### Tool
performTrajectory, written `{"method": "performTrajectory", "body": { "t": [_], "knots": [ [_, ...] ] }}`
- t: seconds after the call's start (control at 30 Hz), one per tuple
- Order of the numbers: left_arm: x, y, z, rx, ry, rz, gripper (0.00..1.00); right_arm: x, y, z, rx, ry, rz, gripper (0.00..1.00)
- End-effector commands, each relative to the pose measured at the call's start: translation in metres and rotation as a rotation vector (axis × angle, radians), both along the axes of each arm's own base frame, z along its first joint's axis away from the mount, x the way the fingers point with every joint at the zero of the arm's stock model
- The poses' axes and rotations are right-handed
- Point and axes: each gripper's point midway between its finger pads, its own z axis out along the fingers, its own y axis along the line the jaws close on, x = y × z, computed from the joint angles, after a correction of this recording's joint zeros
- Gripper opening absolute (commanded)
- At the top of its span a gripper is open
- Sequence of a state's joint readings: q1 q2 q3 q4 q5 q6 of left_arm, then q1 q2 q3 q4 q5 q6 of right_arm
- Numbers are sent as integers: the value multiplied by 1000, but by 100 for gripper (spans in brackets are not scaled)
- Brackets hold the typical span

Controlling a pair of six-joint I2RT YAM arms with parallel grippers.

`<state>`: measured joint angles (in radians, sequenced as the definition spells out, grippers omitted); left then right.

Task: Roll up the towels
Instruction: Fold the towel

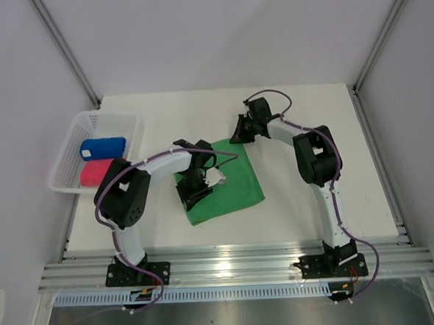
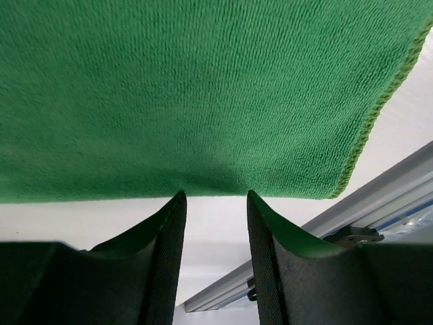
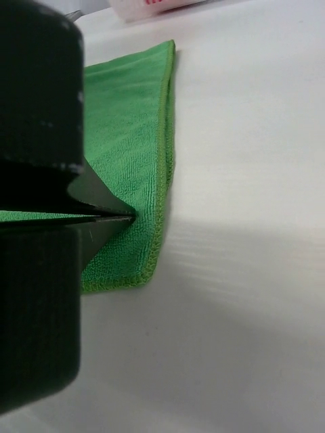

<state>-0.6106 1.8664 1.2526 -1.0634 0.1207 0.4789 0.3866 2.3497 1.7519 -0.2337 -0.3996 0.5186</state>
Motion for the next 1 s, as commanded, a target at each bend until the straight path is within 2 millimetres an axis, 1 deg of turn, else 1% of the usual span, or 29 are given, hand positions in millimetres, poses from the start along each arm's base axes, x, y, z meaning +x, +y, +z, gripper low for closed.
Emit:
{"method": "performTrajectory", "body": {
  "t": [0.0, 0.03, 0.1, 0.13, 0.17, 0.2, 0.23, 0.27, 0.3, 0.33, 0.37, 0.4, 0.43, 0.47, 0.5, 0.53, 0.57, 0.6, 0.63, 0.67, 0.7, 0.73, 0.77, 0.8, 0.83, 0.87, 0.9, 0.97],
  "knots": [
    [9, 1, -2, 8, -49, -36, 44, 14, -50, -14, -128, 6, -189, 0],
    [16, -4, 5, -10, -74, -40, 45, 15, -52, -6, -120, -9, -195, 0],
    [21, -12, 20, -49, -94, -49, 46, 17, -53, 4, -107, -43, -190, 0],
    [26, -23, 32, -99, -105, -54, 47, 15, -50, 7, -94, -50, -165, 0],
    [33, -32, 45, -135, -130, -66, 48, 15, -48, 19, -81, -73, -146, 0],
    [32, -33, 55, -153, -134, -80, 49, 13, -46, 27, -81, -94, -112, 1],
    [33, -41, 66, -188, -144, -103, 50, 10, -43, 36, -70, -107, -77, 3],
    [34, -42, 73, -204, -159, -156, 50, 8, -44, 45, -76, -125, -62, 6],
    [33, -41, 82, -218, -185, -192, 52, 3, -49, 70, -97, -176, -31, 16],
    [27, -40, 83, -222, -189, -233, 52, -1, -54, 82, -115, -191, -22, 24],
    [22, -33, 78, -208, -193, -310, 53, -4, -62, 92, -147, -205, -27, 30],
    [20, -30, 80, -207, -218, -364, 54, -19, -72, 94, -185, -160, -17, 38],
    [1, -17, 68, -187, -215, -434, 55, -28, -85, 112, -207, -171, -13, 39],
    [4, -10, 69, -164, -266, -557, 56, -40, -97, 108, -243, -132, -19, 40],
    [3, -7, 82, -186, -354, -628, 57, -63, -109, 112, -274, -81, -13, 41],
    [-12, 7, 57, -171, -337, -698, 59, -78, -117, 108, -301, -52, -13, 41],
    [-8, 8, 58, -179, -390, -830, 60, -106, -127, 83, -337, 32, -6, 41],
    [-6, 8, 59, -187, -441, -899, 63, -121, -129, 78, -331, 52, 0, 41],
    [-9, 12, 47, -196, -502, -957, 65, -134, -130, 85, -314, 45, -2, 41],
    [-4, 7, 47, -202, -557, -1050, 68, -159, -131, 66, -309, 116, -3, 41],
    [1, 1, 47, -213, -608, -1076, 70, -170, -131, 62, -302, 139, -5, 41],
    [1, -1, 40, -228, -626, -1083, 71, -182, -126, 64, -292, 140, 8, 42],
    [8, -12, 43, -257, -667, -1061, 72, -190, -123, 60, -288, 157, 1, 42],
    [5, -17, 41, -293, -648, -1048, 72, -204, -126, 47, -313, 186, 1, 41],
    [9, -24, 49, -315, -650, -1009, 73, -211, -124, 47, -311, 182, 7, 42],
    [7, -24, 41, -316, -609, -992, 73, -216, -118, 44, -303, 180, 15, 42],
    [9, -26, 41, -319, -605, -982, 72, -228, -116, 35, -293, 206, 31, 42],
    [10, -28, 33, -316, -583, -979, 73, -233, -108, 36, -251, 202, 29, 42]
  ]
}}
